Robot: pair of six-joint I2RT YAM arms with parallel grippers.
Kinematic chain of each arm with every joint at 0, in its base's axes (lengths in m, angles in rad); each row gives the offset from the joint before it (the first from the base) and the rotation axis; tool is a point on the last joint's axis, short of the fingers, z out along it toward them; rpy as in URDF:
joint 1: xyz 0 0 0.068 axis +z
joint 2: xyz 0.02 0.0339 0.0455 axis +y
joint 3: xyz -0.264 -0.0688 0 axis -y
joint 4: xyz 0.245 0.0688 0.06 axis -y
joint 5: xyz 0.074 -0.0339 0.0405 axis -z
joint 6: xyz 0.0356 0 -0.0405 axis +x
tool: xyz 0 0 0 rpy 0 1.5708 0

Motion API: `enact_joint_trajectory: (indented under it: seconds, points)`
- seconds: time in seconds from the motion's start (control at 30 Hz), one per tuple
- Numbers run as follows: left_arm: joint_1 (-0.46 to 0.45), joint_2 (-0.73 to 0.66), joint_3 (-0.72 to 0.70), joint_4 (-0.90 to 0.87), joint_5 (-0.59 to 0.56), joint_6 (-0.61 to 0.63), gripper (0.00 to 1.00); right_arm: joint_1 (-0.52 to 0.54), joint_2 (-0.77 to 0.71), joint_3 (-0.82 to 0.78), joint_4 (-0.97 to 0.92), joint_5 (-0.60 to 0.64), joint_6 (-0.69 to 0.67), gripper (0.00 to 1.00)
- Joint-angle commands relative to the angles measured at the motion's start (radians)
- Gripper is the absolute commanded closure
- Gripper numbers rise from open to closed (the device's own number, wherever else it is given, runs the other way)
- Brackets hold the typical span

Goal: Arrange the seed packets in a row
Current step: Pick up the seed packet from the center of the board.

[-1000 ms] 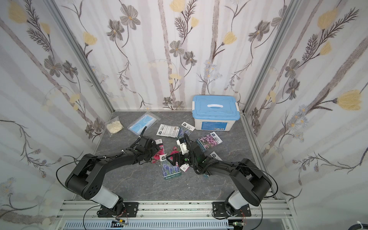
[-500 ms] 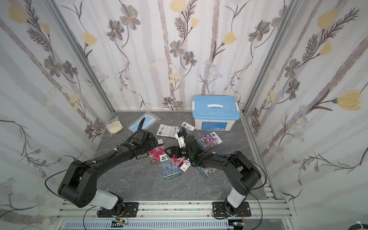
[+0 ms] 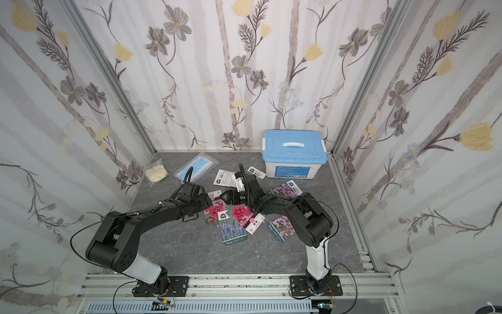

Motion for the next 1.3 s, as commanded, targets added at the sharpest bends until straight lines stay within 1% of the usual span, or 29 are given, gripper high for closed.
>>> enact_joint_trajectory:
  seconds: [0.0,0.07,0.13,0.2,0.27,0.33,0.5,0.63,0.73,0.87,0.93,1.0,1.07,1.13,1.27]
  points:
    - [0.002,-0.011,-0.037,0.102,0.052,0.004,0.16,-0.015,0.042,0.041,-0.018,-0.030,0.014,0.29]
    - [0.002,-0.012,-0.061,0.134,0.068,0.000,0.17,-0.019,0.077,0.079,-0.029,-0.048,0.021,0.32]
    - [0.002,-0.005,-0.073,0.159,0.091,-0.002,0.23,-0.019,0.110,0.115,-0.041,-0.056,0.029,0.33]
    - [0.002,0.004,-0.079,0.170,0.107,-0.008,0.24,-0.019,0.144,0.147,-0.043,-0.065,0.044,0.34]
    - [0.001,0.012,-0.084,0.179,0.119,-0.009,0.26,-0.019,0.182,0.190,-0.056,-0.076,0.062,0.39]
    - [0.000,0.015,-0.092,0.191,0.129,-0.009,0.26,-0.018,0.213,0.222,-0.073,-0.073,0.074,0.40]
    - [0.000,0.033,-0.117,0.223,0.152,-0.007,0.27,-0.016,0.272,0.286,-0.108,-0.063,0.097,0.45]
    - [-0.001,0.040,-0.129,0.237,0.163,0.000,0.28,-0.010,0.292,0.308,-0.124,-0.056,0.113,0.47]
    - [-0.001,0.044,-0.142,0.257,0.173,0.002,0.31,-0.006,0.303,0.320,-0.135,-0.057,0.130,0.48]
    - [-0.001,0.054,-0.145,0.282,0.203,0.008,0.44,-0.005,0.312,0.320,-0.132,-0.071,0.151,0.50]
    - [-0.001,0.056,-0.144,0.287,0.208,0.010,0.54,-0.003,0.315,0.319,-0.125,-0.079,0.156,0.51]
    - [-0.001,0.054,-0.147,0.295,0.213,0.010,0.57,0.001,0.316,0.316,-0.125,-0.079,0.158,0.51]
    - [0.000,0.047,-0.154,0.304,0.217,0.007,0.65,0.003,0.317,0.314,-0.122,-0.079,0.161,0.52]
    - [-0.001,0.037,-0.156,0.305,0.218,0.004,0.70,0.003,0.316,0.310,-0.117,-0.079,0.162,0.52]
    - [-0.001,0.014,-0.156,0.291,0.213,0.003,0.92,0.003,0.308,0.297,-0.083,-0.091,0.169,0.52]
